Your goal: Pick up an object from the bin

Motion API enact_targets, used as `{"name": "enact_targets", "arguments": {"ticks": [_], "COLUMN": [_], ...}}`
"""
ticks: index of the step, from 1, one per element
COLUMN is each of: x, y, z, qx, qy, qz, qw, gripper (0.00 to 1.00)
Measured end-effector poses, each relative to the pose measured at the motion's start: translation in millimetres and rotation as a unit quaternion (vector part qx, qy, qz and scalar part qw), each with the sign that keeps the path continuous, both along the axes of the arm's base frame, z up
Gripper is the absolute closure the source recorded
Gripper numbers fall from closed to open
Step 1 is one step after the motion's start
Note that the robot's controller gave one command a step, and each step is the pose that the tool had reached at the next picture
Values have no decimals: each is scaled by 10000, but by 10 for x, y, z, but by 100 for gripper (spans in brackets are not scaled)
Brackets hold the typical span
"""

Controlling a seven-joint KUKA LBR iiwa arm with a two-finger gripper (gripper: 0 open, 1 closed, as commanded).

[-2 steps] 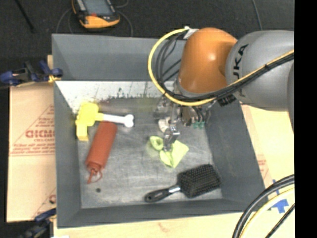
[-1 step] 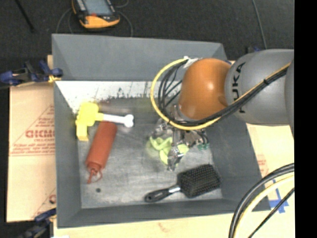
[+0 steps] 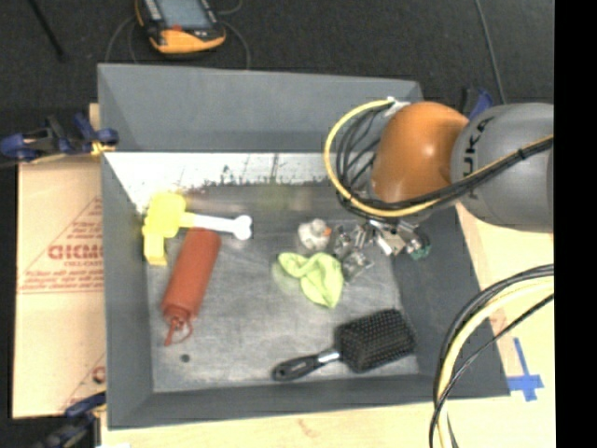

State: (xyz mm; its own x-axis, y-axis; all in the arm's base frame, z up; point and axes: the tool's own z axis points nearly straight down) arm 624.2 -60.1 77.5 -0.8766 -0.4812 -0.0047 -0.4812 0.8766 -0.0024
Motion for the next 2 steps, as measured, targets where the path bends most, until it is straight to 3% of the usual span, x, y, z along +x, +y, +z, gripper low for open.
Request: {"name": "enact_targets", "arguments": {"ticks": [1, 2], "x": [0, 14], "y": [3, -106], "z": [0, 488], "qx": [5, 4], "qy": [0, 37], "qz": [-4, 8], "qw": [10000, 10000], "gripper": [100, 100]}}
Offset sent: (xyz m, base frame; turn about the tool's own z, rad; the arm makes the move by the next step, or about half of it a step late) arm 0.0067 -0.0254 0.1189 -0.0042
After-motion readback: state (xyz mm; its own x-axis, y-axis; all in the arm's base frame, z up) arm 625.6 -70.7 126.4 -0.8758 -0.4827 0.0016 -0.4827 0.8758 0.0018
